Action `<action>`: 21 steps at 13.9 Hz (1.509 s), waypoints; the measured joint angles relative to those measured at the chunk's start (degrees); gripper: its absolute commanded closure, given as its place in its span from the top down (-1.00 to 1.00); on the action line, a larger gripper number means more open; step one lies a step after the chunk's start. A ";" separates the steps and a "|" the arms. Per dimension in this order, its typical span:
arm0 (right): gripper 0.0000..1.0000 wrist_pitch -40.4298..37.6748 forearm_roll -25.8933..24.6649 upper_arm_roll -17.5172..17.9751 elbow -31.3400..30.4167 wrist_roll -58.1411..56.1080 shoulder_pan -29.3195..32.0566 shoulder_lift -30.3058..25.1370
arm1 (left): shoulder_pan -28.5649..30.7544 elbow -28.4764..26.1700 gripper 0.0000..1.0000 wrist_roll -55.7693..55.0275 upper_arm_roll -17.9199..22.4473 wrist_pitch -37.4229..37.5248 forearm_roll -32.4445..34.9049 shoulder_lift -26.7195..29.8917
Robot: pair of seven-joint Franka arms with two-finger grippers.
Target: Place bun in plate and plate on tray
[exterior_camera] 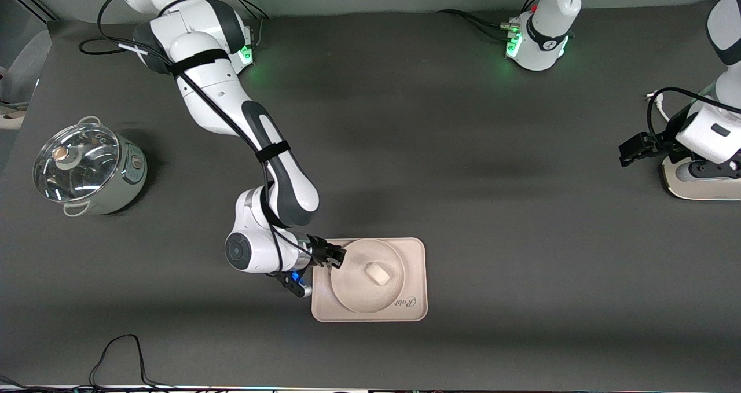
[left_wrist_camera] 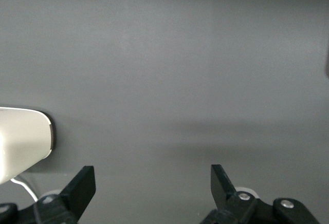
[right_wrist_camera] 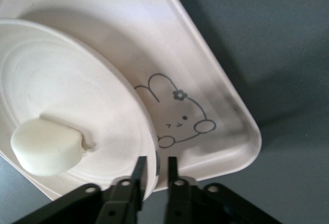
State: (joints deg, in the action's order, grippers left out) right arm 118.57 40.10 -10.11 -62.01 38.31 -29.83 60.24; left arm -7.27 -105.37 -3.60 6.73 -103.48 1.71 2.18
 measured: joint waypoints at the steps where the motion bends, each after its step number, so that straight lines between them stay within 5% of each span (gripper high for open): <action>1: 1.00 0.03 -0.83 -0.12 0.26 -0.03 0.06 -0.10 | 0.00 -0.01 1.00 0.00 0.00 -0.19 0.00 0.00; 5: 1.00 -1.25 -7.68 -0.76 2.27 -0.28 1.31 -3.75 | 0.02 -0.57 1.00 0.00 0.03 -1.16 0.00 0.02; 14: 1.00 -21.54 -28.86 -1.62 -0.38 -21.58 7.38 -25.92 | 0.06 -0.78 1.00 0.00 0.09 -1.86 0.00 0.21; 17: 1.00 -23.01 -37.88 -0.51 -11.01 -24.22 8.47 -36.39 | 0.06 -0.61 1.00 0.00 0.08 -2.97 0.00 0.91; 21: 1.00 -22.63 -42.90 8.58 -26.72 -28.37 17.83 -51.54 | 0.07 -0.28 1.00 0.00 0.22 -3.11 0.00 1.56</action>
State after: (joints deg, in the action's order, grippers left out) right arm 95.94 -2.81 -1.53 -88.73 9.94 -12.00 8.70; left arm -7.20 -105.64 -3.60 6.95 -106.59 1.71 3.74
